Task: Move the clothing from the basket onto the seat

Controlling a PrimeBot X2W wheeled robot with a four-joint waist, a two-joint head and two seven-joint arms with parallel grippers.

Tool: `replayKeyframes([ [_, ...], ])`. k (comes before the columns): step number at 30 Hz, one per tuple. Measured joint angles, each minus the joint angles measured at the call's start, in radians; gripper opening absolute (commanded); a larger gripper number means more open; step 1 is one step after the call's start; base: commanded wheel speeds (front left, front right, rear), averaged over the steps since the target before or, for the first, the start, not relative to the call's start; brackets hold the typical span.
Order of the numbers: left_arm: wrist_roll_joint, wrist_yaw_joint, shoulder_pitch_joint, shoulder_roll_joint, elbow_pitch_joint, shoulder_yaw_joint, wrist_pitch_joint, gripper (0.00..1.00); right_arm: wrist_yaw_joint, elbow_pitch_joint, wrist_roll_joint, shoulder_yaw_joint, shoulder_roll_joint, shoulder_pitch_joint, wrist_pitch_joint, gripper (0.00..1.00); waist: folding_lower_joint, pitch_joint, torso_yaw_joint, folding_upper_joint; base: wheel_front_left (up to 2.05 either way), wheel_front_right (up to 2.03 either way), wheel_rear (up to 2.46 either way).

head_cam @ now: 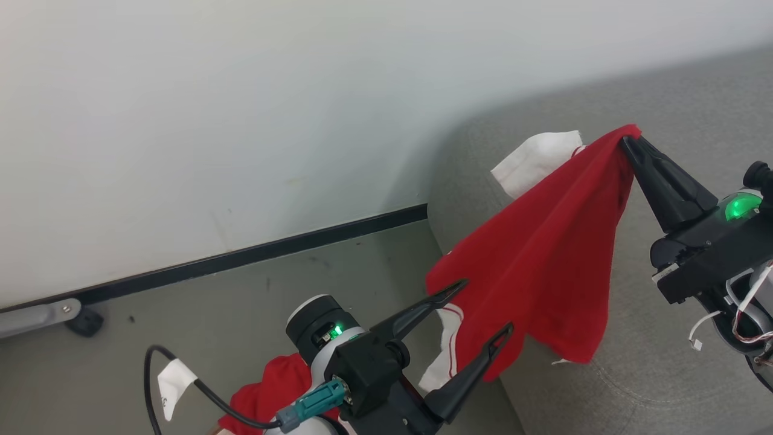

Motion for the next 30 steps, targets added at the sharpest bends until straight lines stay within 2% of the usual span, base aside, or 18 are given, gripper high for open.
replayKeyframes([
  [16,0.002,0.001,0.035,-0.013,-0.028,-0.030,-0.001,1.00,0.000,-0.011,-0.050,-0.083,-0.003,0.081,0.000,0.00,0.0000,-0.016,-0.149,0.0000,0.00,0.00,0.00],
  [25,0.021,0.020,0.034,-0.016,-0.038,-0.033,0.006,1.00,0.000,0.053,-0.039,-0.137,0.012,-0.009,0.000,0.00,0.0000,0.011,-0.141,0.0000,0.00,0.00,0.00],
  [30,0.048,0.034,0.028,-0.009,-0.060,-0.023,0.018,1.00,0.000,0.118,-0.022,-0.177,0.037,-0.160,0.000,0.00,0.0000,0.045,-0.115,0.0000,0.00,0.00,0.00],
])
